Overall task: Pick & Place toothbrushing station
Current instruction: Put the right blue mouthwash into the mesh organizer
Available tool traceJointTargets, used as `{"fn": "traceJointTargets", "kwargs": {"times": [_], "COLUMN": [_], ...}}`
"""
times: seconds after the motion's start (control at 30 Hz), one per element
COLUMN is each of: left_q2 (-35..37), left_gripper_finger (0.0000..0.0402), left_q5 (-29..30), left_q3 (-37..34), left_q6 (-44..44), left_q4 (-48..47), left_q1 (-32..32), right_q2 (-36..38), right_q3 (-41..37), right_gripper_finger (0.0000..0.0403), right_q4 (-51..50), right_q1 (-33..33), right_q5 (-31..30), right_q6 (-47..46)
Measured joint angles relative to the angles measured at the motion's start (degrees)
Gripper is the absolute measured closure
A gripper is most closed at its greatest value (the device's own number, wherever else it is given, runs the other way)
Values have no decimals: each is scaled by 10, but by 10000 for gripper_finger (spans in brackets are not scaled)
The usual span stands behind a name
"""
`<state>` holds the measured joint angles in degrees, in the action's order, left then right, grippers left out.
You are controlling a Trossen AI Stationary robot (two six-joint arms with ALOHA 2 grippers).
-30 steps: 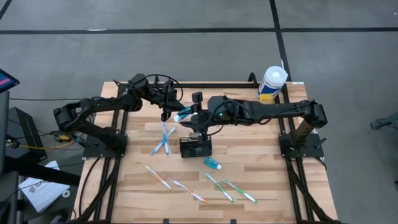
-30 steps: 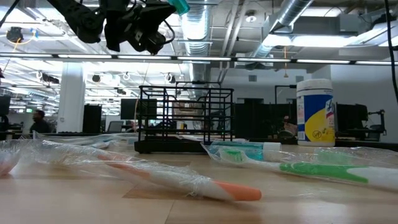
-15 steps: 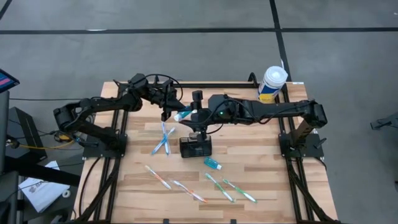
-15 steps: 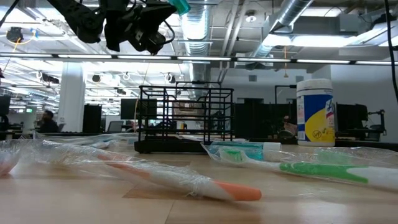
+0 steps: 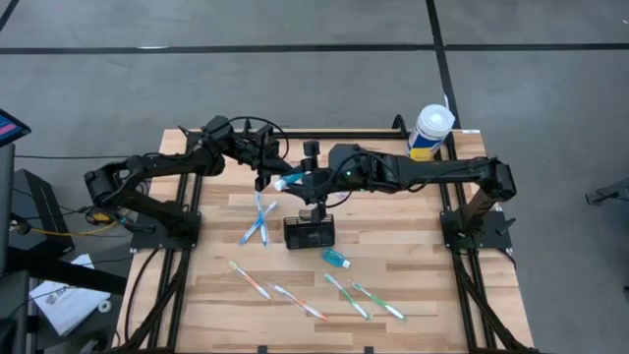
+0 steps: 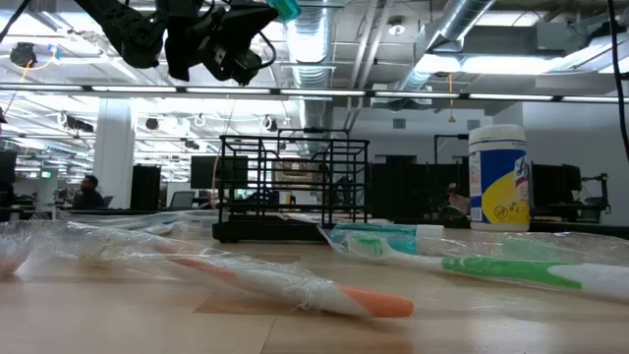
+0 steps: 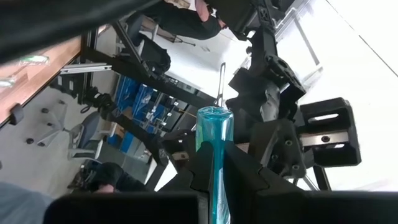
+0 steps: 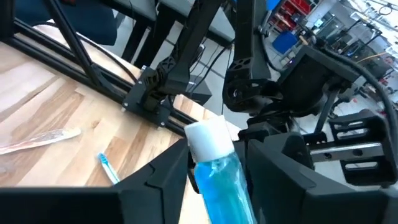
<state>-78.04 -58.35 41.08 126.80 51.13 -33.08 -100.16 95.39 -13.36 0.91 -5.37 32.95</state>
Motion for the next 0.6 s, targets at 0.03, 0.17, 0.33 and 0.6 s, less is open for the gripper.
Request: {"fn": "traceJointTargets", "kwargs": {"times": [0.03, 0.17, 0.33, 0.6], "left_q2": [0, 0, 0, 0], "left_gripper_finger": [389, 390, 390, 390], "left_q5": [0, -1, -4, -7], "left_q3": [0, 0, 1, 1], "left_q6": [0, 1, 1, 1], "left_q4": [0, 3, 10, 18], "left_q1": [0, 0, -1, -12], "right_q2": [-9, -54, -102, -106], "right_q3": [4, 48, 128, 184], "right_gripper_finger": [234, 217, 218, 265], "right_q4": [-2, -33, -81, -173], "right_q1": [-2, -2, 2, -13], "right_q5": [0, -6, -46, -39], "right_q6": [0, 6, 29, 10]}}
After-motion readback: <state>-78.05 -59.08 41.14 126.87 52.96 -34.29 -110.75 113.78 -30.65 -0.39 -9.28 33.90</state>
